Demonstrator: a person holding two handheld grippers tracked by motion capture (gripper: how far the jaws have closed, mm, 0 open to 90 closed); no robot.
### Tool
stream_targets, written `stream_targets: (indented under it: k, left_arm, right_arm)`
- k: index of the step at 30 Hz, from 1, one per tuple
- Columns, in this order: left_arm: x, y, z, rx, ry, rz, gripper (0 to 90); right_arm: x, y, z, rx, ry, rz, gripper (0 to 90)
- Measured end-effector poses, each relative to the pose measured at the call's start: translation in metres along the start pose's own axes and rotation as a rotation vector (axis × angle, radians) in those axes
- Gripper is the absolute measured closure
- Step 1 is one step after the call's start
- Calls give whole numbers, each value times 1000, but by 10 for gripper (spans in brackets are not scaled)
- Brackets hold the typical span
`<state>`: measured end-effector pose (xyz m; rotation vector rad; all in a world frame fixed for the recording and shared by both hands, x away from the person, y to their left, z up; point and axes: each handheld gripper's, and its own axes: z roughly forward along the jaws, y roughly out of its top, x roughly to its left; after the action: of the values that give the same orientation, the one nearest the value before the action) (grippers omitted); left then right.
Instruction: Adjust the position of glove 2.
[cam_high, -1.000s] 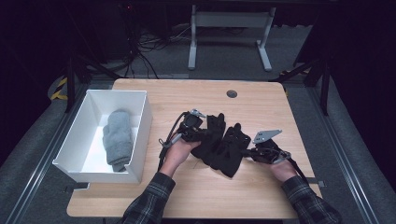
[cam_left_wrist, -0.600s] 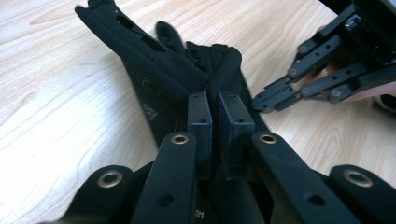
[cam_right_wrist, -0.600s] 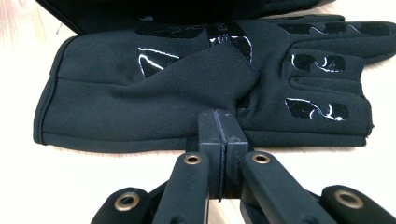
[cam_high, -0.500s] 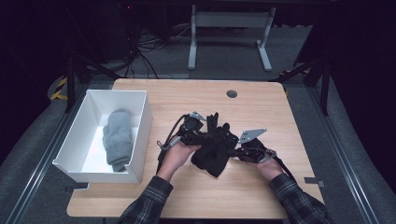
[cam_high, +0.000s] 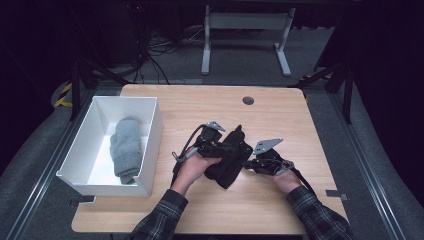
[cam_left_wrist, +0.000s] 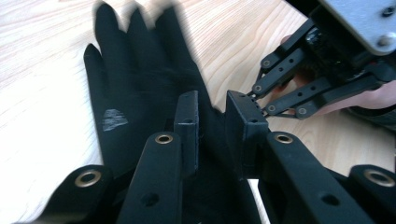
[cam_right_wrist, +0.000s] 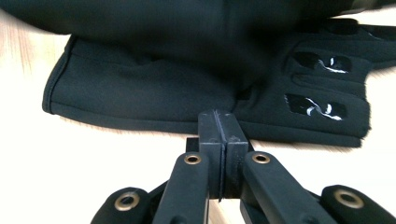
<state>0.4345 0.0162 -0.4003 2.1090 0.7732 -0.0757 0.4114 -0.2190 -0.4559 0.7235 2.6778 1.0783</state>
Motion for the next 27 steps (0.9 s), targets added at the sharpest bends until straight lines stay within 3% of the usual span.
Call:
stream_targets:
  k: [2, 8, 13, 16, 21, 27]
  left_arm:
    - [-1, 1, 0, 0, 6, 6, 759]
    - [-4, 0, 5, 28, 18, 18, 885]
    - [-13, -6, 25, 70, -2, 41, 900]
    - [-19, -12, 40, 112, -10, 49, 900]
    - [-21, -21, 52, 170, 11, 64, 900]
    - [-19, -27, 47, 200, 38, 82, 900]
  right_arm:
    - [-1, -1, -1, -1, 0, 4, 900]
    - [-3, -10, -14, -6, -22, 16, 884]
    - [-8, -21, -26, -1, -47, 63, 600]
    - [-10, -31, -32, 0, -94, 70, 476]
    - [-13, -40, -41, -10, -131, 91, 385]
    - [-16, -45, -42, -19, -151, 99, 294]
